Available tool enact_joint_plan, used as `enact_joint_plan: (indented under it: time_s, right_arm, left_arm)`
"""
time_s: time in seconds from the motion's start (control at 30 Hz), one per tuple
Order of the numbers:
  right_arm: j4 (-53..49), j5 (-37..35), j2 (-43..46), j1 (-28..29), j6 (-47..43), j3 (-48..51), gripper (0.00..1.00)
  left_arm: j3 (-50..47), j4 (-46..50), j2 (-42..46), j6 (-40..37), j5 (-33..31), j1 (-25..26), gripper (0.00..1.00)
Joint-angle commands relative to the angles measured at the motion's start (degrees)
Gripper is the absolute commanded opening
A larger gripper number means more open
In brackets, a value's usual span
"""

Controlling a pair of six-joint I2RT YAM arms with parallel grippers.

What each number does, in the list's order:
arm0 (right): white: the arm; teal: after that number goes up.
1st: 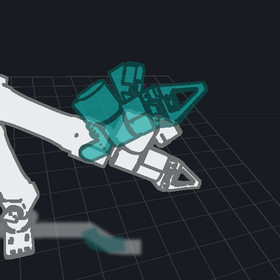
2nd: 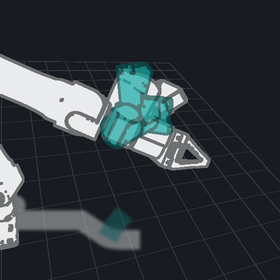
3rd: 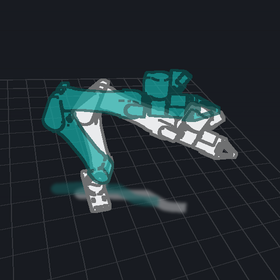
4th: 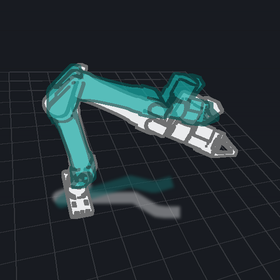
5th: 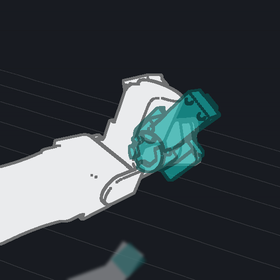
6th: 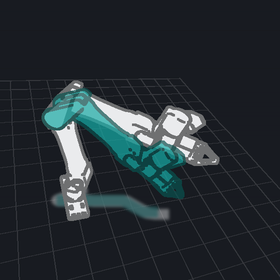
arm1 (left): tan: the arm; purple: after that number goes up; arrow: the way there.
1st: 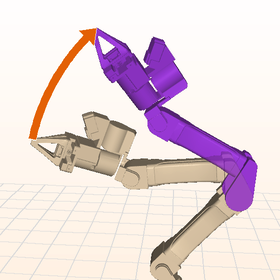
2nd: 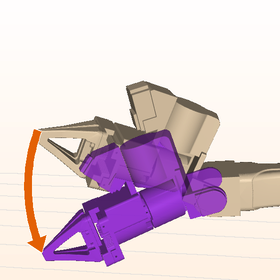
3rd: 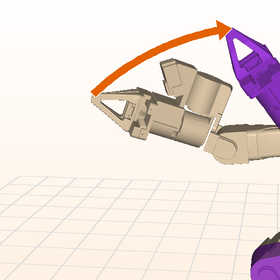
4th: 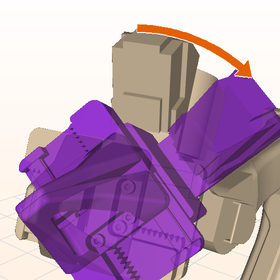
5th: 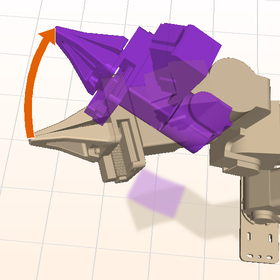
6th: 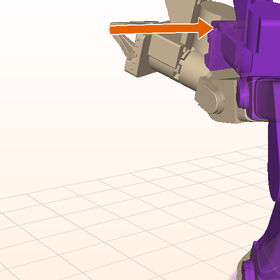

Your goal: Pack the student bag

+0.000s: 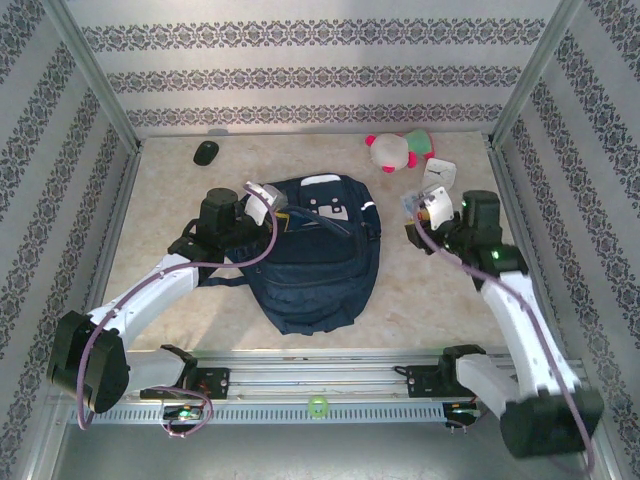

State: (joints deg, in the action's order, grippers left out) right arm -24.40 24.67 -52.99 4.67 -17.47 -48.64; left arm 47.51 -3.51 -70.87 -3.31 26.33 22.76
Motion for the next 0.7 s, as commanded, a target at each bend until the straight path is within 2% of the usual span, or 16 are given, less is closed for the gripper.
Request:
enact_joint_plan:
  time_s: [0.0, 0.07, 0.23, 0.3, 0.5, 0.67]
  right_arm:
    - [17.4, 15.6, 5.0, 3.4, -2.0, 5.6, 0.27]
    - [17.5, 17.0, 5.3, 8.4, -7.4, 4.5, 0.26]
    - [11.2, 3.6, -0.7, 27.8, -26.9, -0.1, 0.29]
    - [11.7, 2.8, -4.3, 32.2, -32.1, -1.0, 0.28]
    - [14.5, -1.3, -13.5, 36.6, -40.3, -3.6, 0.3]
    - [14.2, -10.0, -21.3, 36.4, -38.7, -7.4, 0.33]
  left_arm:
    - [1.4, -5.4, 2.5, 3.9, 1.0, -1.0, 0.07]
    - [1.7, -5.5, 2.3, 4.1, 1.6, -1.0, 0.07]
    - [2.0, -6.2, 1.6, 5.0, 2.9, -1.0, 0.07]
    - [2.1, -6.5, 1.6, 5.6, 3.3, -1.0, 0.07]
    - [3.2, -5.9, 1.5, 7.1, 5.4, -1.0, 0.07]
    - [3.3, -7.1, 1.8, 8.0, 6.2, -1.0, 0.07]
